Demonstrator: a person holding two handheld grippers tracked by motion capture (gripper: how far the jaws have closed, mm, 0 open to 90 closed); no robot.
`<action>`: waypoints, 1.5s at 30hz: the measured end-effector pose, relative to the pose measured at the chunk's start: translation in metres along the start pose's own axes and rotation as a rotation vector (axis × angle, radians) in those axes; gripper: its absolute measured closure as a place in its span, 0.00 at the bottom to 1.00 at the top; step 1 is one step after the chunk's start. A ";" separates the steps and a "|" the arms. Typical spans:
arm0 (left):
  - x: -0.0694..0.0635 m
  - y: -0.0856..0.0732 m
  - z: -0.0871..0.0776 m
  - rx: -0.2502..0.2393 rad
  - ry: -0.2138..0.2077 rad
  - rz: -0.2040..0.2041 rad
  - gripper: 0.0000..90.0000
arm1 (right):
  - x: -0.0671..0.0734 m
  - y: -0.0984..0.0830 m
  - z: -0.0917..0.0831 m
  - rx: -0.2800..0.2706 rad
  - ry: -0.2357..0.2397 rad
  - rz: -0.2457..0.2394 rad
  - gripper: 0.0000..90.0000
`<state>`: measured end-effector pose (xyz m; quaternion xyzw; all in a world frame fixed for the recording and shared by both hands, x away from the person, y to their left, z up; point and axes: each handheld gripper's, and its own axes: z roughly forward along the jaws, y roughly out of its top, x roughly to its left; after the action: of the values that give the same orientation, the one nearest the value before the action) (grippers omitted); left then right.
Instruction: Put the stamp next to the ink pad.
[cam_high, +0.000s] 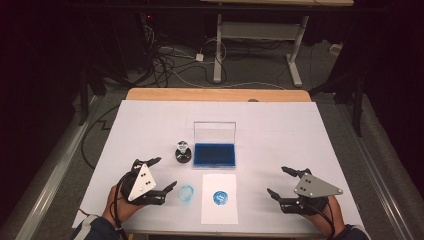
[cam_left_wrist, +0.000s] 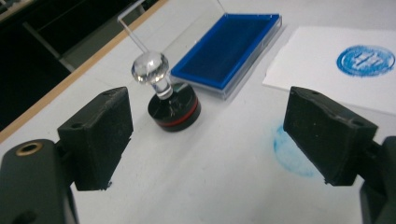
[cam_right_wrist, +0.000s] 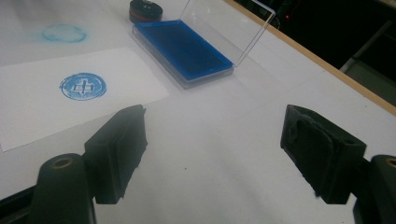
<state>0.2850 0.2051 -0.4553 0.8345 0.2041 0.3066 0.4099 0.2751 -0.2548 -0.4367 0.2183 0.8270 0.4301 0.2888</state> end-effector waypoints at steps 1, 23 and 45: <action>0.000 -0.003 -0.001 0.005 0.001 -0.008 0.17 | 0.000 0.000 0.000 0.001 0.002 -0.002 0.25; -0.009 -0.030 -0.007 0.051 -0.044 -0.048 0.17 | 0.008 0.004 0.005 0.024 0.011 -0.041 0.25; -0.008 -0.027 -0.003 0.059 -0.049 -0.044 0.17 | 0.006 0.002 0.009 0.033 0.020 -0.041 0.25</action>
<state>0.2751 0.2179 -0.4783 0.8488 0.2212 0.2708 0.3966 0.2768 -0.2448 -0.4409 0.2018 0.8412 0.4125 0.2854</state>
